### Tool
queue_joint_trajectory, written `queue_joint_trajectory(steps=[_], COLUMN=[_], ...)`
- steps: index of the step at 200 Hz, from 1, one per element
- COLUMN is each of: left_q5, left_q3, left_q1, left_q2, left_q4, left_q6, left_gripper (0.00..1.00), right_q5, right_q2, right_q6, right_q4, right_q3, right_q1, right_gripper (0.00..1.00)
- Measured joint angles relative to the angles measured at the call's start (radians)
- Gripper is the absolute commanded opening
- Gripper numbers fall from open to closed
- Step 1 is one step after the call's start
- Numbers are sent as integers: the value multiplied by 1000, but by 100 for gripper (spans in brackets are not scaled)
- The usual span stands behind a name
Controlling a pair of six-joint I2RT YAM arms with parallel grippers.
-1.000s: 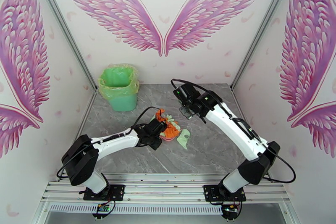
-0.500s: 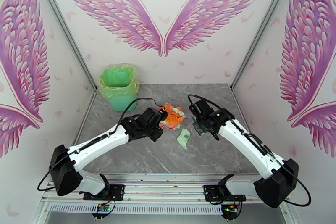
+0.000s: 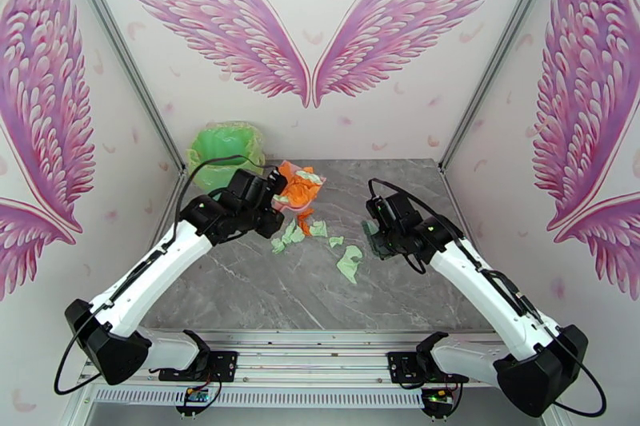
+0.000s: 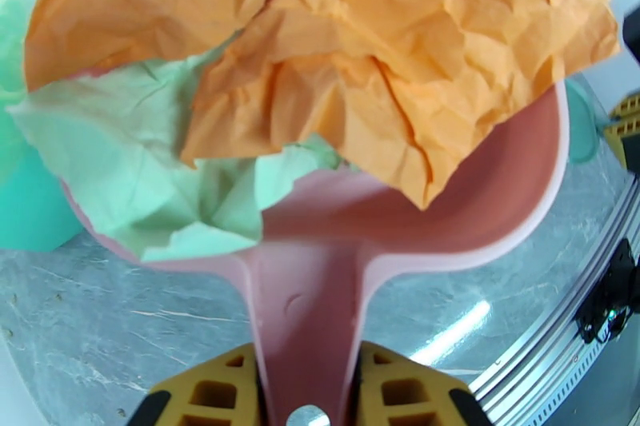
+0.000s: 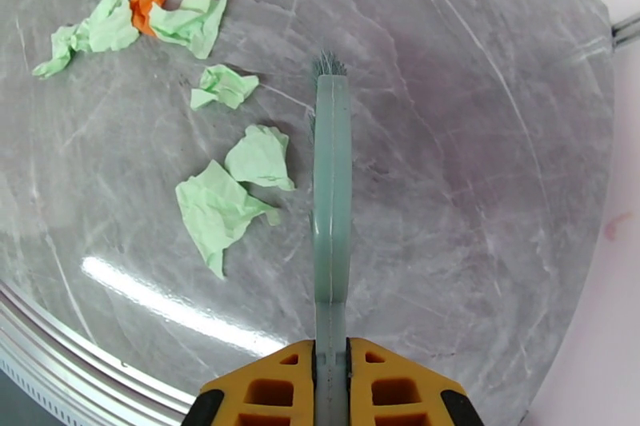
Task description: Sweep away the paper scraps from the table
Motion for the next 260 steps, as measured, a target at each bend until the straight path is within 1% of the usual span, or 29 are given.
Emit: queue_joint_trajectory(steps=[25, 52, 71, 97, 122, 145, 163, 194, 227, 260], left_q5=[76, 211, 303, 453, 595, 682, 740, 841, 885, 911], left_q3=[103, 192, 241, 259, 261, 261, 251, 169, 47, -8], left_q1=[103, 229, 300, 390, 471, 514, 537, 585, 639, 670], left_q2=[19, 69, 119, 176, 238, 283, 290, 286, 284, 282], left_q4=[-19, -19, -12, 34, 122, 197, 261, 440, 566, 632], left_q6=[11, 6, -6, -58, -142, -216, -273, -404, -521, -578], left_gripper=[0, 0, 0, 0, 0, 0, 0, 0, 0, 0], right_q5=[-26, -48, -63, -79, -96, -103, -105, -114, -130, -139], right_q2=[-1, -7, -13, -14, -14, -14, -14, -14, -14, -12], right_q6=[3, 3, 3, 6, 7, 7, 7, 10, 11, 14], right_q4=[10, 21, 26, 30, 36, 43, 44, 49, 51, 52], right_q3=[-13, -26, -34, -39, -40, -40, -40, -45, -47, -47], right_q1=[0, 0, 0, 0, 0, 0, 0, 0, 0, 0], right_gripper=[0, 0, 0, 0, 0, 0, 0, 0, 0, 0])
